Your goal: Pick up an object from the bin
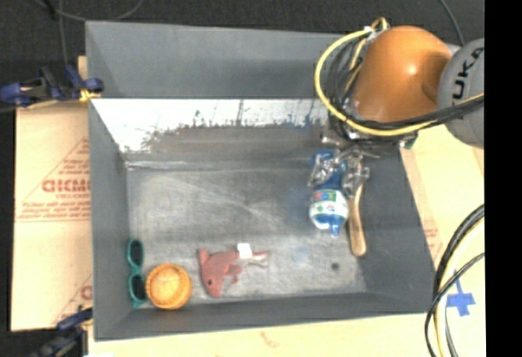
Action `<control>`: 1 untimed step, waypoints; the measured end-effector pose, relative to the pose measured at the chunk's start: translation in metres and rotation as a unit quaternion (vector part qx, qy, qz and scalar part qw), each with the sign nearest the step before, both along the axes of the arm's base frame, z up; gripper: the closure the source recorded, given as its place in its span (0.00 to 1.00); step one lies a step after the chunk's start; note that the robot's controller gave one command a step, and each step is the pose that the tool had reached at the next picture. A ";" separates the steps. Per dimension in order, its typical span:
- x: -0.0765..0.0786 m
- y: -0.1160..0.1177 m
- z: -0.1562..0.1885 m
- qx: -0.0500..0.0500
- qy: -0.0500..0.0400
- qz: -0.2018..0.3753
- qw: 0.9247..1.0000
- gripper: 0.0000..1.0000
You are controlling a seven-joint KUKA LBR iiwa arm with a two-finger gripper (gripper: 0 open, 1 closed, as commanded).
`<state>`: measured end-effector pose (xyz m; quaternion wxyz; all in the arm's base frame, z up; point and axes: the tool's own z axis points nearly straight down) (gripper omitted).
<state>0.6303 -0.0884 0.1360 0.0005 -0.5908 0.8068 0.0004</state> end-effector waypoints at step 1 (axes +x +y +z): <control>0.000 0.000 0.019 0.000 0.000 -0.001 1.000 1.00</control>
Offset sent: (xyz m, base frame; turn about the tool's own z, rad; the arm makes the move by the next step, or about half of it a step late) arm 0.0001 0.0000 0.0148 0.0000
